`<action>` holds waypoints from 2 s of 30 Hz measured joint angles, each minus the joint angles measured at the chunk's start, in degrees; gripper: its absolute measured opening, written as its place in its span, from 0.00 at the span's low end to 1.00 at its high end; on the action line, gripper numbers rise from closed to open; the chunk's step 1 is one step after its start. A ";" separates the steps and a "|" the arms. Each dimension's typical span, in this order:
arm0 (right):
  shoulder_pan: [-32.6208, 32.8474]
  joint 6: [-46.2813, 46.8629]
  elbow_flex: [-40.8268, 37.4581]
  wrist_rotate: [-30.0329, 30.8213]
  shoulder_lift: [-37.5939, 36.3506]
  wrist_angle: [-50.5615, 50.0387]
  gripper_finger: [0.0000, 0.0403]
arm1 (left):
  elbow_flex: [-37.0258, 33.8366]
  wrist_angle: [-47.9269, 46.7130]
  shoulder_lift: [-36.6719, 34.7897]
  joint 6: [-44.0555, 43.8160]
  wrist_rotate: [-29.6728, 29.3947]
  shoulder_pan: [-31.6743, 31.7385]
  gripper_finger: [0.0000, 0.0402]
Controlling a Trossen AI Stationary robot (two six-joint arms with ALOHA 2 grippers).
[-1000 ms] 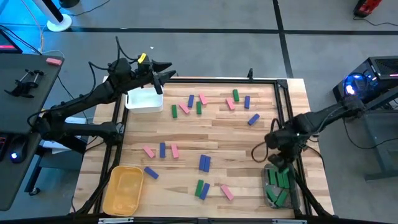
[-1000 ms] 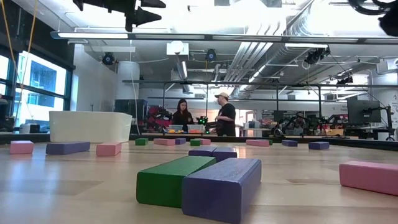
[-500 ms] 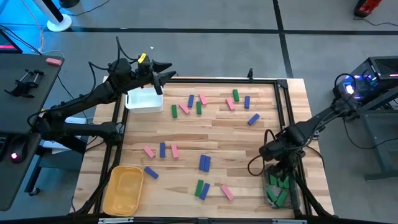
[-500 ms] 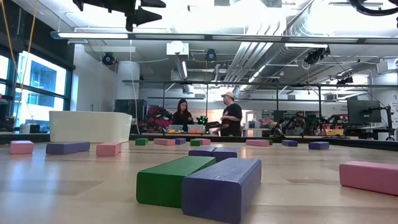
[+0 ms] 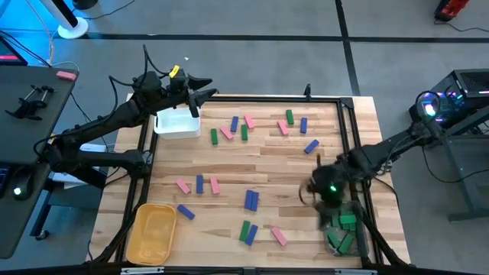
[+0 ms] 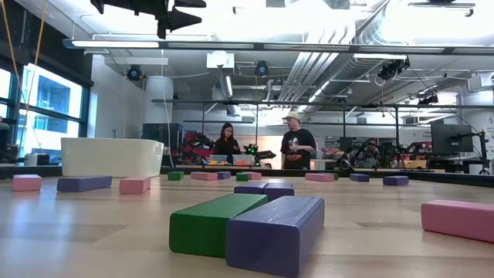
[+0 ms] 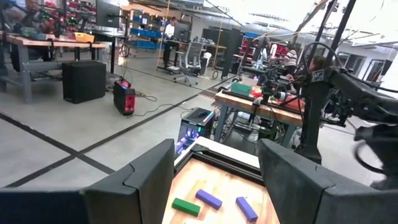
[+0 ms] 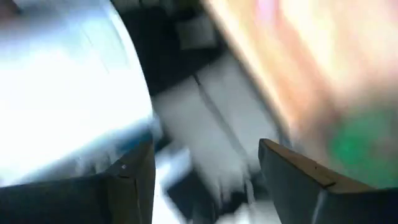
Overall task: Sort blocks
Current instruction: Put the green block into the black transparent bin
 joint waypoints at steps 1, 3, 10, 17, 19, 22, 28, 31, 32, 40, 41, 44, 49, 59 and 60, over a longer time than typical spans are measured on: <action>-2.67 -2.24 0.00 4.35 0.00 1.42 0.53 | 0.00 -0.01 0.00 -0.31 0.01 0.00 0.54; -8.99 -7.12 0.00 12.51 0.05 1.96 0.53 | 0.00 0.00 0.00 -0.74 0.03 0.00 0.54; -36.62 -22.49 0.00 26.98 8.39 4.58 0.53 | 0.00 0.02 0.00 -2.18 0.03 0.00 0.54; -56.01 -35.04 4.21 33.89 27.10 6.39 0.53 | 0.00 0.04 0.00 -6.46 0.03 0.00 0.54; -58.70 -39.28 8.37 36.77 31.86 5.05 0.53 | 0.00 0.04 0.00 -7.16 0.01 0.00 0.54; -60.07 -45.15 16.37 42.78 37.83 1.57 0.53 | 0.00 0.04 0.00 -8.34 0.00 0.00 0.54; -62.25 -51.72 30.66 48.22 49.37 -11.94 0.53 | 0.00 0.04 0.00 -9.83 -0.28 0.00 0.54; -63.40 -53.48 33.21 46.97 52.77 -16.89 0.53 | 0.00 0.04 0.00 -10.36 -0.37 0.00 0.54; -63.71 -53.81 33.16 46.83 53.23 -17.76 0.53 | 0.00 0.04 0.00 -10.40 -0.37 0.00 0.54; -67.51 -51.32 27.47 34.78 52.69 -14.09 0.53 | 0.00 0.04 0.00 -10.35 -0.34 -0.02 0.54; -67.87 -51.26 26.53 33.65 52.64 -13.44 0.53 | 0.00 0.03 0.00 -10.28 -0.34 -0.02 0.54; -68.24 -52.18 24.53 32.30 52.51 -12.46 0.49 | 0.00 0.02 0.00 -10.27 -0.34 -0.02 0.54; -68.06 -54.02 24.03 31.44 52.04 -13.85 0.23 | 0.00 0.03 -0.01 -9.76 -0.32 -0.02 0.54; -67.93 -58.87 28.07 33.39 36.44 -25.31 0.02 | -0.02 0.09 -2.00 -5.06 0.04 0.36 0.54; -67.79 -58.93 27.94 33.54 34.16 -26.83 0.01 | -0.02 0.09 -2.29 -4.80 0.05 0.53 0.54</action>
